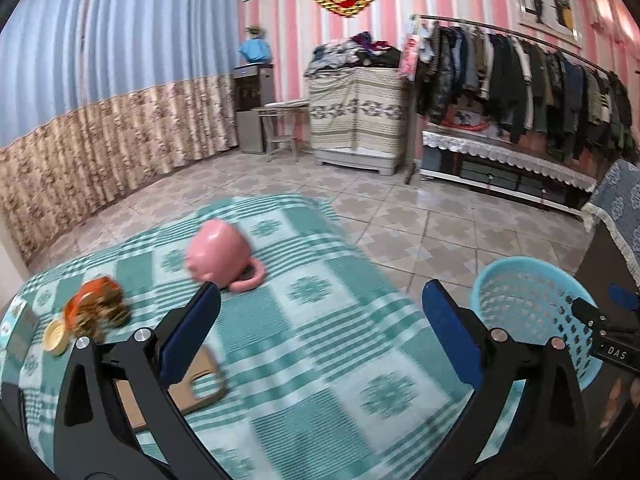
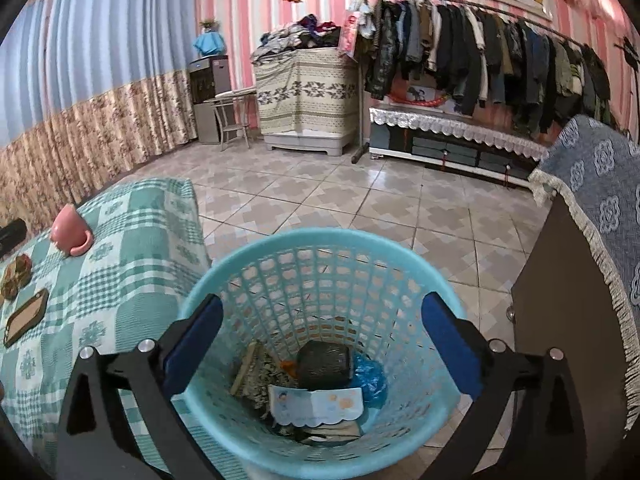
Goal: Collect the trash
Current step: 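Move both tools back over the table toward the cream bowl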
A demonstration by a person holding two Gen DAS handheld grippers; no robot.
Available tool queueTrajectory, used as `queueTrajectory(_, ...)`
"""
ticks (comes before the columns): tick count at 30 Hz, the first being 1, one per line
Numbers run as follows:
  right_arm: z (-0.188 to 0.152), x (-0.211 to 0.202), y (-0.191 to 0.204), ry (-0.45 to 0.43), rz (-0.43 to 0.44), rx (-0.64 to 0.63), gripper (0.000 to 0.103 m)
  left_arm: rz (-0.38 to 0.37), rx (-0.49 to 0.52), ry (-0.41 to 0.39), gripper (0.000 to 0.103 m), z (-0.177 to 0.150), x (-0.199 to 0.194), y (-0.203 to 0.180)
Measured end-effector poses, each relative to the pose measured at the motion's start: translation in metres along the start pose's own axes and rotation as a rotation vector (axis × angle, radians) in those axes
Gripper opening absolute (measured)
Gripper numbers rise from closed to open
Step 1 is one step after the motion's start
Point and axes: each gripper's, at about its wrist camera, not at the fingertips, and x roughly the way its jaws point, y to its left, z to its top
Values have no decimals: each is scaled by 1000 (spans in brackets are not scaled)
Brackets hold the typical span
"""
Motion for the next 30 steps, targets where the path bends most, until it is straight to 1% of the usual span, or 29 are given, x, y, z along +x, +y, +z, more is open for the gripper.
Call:
queueTrajectory(6, 2, -16, 33, -43, 22, -52, 98, 69, -67, -3, 98, -11, -16, 51)
queueTrajectory(10, 2, -30, 57, -74, 48, -81, 98, 143, -103, -17, 98, -22, -32, 86)
queueTrajectory(13, 0, -37, 73, -89, 75, -102, 98, 185, -116, -22, 98, -30, -42, 107)
queueTrajectory(16, -1, -40, 89, -91, 101, -124, 98, 223, -129, -20, 98, -39, -51, 128)
queueTrajectory(21, -4, -44, 112, -93, 136, -161, 98, 265, -169, -9, 98, -53, -57, 160)
queueTrajectory(30, -17, -40, 150, -80, 167, -226, 98, 341, -202, 9, 98, -79, -59, 200)
